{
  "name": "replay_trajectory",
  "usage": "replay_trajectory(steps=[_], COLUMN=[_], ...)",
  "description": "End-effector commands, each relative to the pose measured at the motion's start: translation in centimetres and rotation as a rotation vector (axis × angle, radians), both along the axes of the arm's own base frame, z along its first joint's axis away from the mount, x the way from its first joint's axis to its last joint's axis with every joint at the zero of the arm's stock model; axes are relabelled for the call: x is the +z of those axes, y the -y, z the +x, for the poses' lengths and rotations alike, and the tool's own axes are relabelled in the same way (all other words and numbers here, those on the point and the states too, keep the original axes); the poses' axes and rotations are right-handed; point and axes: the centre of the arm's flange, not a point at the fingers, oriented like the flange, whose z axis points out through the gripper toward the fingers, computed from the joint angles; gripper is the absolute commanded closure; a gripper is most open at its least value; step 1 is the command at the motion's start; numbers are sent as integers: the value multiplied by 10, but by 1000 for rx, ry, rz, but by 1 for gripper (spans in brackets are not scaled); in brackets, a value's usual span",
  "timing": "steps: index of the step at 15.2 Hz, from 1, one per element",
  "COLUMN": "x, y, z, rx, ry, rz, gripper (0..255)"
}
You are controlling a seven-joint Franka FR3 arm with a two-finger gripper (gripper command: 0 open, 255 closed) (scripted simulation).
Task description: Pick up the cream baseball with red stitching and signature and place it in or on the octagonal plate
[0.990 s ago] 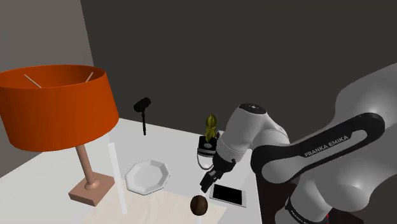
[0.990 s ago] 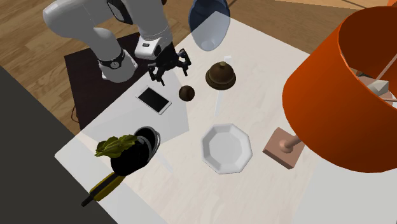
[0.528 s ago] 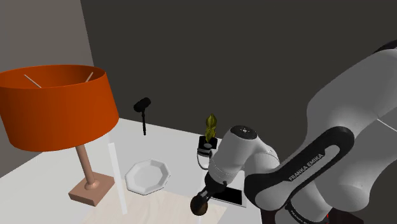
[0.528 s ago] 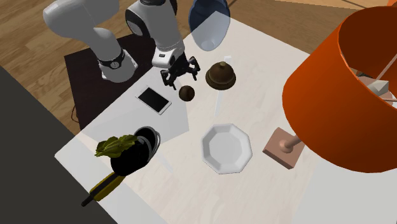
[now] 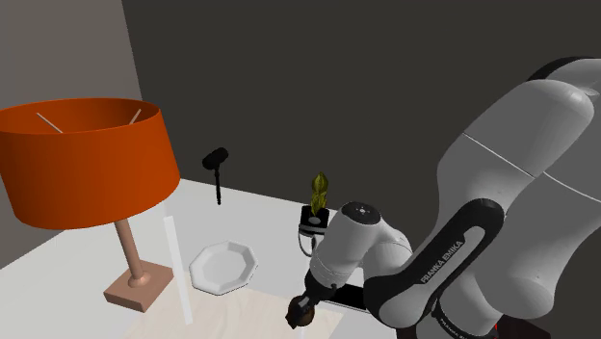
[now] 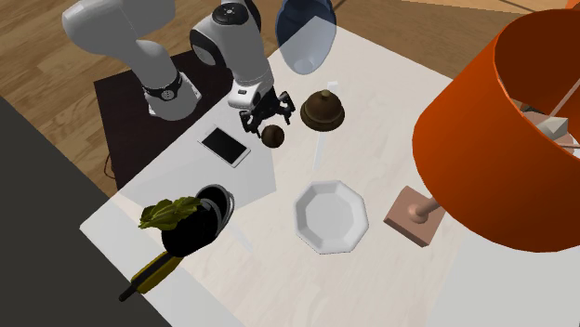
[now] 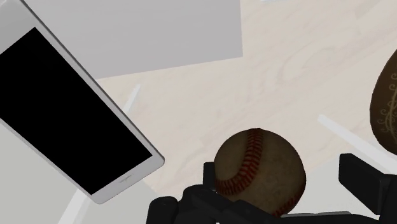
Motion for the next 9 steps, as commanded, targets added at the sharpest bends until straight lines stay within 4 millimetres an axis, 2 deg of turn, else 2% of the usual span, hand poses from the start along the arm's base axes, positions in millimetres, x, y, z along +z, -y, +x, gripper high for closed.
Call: replay_trajectory(steps=[1, 4, 5, 9], x=[0, 0, 0, 0], y=[0, 0, 0, 0], z=[0, 0, 0, 0], rx=[0, 0, 0, 0], ry=[0, 0, 0, 0], rz=[0, 0, 0, 0], gripper=[0, 0, 255, 255])
